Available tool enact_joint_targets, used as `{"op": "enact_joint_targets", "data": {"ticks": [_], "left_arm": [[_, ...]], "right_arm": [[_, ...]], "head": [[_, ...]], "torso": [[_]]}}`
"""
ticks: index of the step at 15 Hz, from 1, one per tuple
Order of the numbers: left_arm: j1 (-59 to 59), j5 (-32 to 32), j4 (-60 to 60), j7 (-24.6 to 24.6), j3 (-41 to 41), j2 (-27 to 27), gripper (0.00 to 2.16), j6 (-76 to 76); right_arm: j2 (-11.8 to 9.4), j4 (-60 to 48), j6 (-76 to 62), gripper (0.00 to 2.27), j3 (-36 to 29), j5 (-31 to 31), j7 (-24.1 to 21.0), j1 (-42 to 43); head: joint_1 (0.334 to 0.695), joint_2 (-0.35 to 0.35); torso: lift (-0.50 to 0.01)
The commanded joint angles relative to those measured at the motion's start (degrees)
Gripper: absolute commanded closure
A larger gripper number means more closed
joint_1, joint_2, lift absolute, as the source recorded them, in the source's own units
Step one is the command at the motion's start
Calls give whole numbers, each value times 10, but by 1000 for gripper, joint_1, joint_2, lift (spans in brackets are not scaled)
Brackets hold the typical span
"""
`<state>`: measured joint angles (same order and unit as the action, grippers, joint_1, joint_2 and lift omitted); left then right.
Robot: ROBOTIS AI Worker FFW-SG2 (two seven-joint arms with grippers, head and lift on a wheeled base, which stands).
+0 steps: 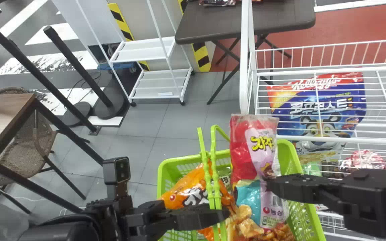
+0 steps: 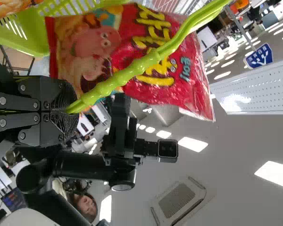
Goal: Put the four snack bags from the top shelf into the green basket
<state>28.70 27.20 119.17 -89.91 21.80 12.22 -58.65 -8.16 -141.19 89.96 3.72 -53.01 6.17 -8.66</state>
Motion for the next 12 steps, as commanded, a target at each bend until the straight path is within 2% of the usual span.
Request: {"op": "enact_joint_targets", "data": {"ticks": [1,2,3,4,5,8,9,12], "left_arm": [[-1,1,3,-7,1,0,2148,-2],[-1,2,4,-7,2,-1,2148,-4],[-1,2,4,-7,2,-1,2148,-5],[-1,2,4,-7,1,-1,2148,-5],[-1,2,4,-7,0,-1,2148,-5],[0,2,7,-7,0,-1,2148,-7],[2,2,10,-7,0,-1,2148,-7],[6,9,11,-7,3,1,2148,-7]], "right_arm": [[-4,26,1,2206,7,5,-11,17],[-5,38,1,1892,7,4,-11,22],[-5,45,1,1112,7,-3,-11,23],[-5,48,1,113,7,-4,-10,27],[-5,51,1,-1,6,-11,-7,38],[-5,53,1,49,-12,-29,-2,39],[-6,39,1,39,-18,-3,14,39],[-13,21,1,39,-13,171,29,26]], "head": [[695,350],[695,350],[695,350],[695,350],[695,350],[695,350],[695,350],[695,332]], "torso": [[-4],[-4],[-4],[-4],[-4],[-4],[-4],[-4]]}}
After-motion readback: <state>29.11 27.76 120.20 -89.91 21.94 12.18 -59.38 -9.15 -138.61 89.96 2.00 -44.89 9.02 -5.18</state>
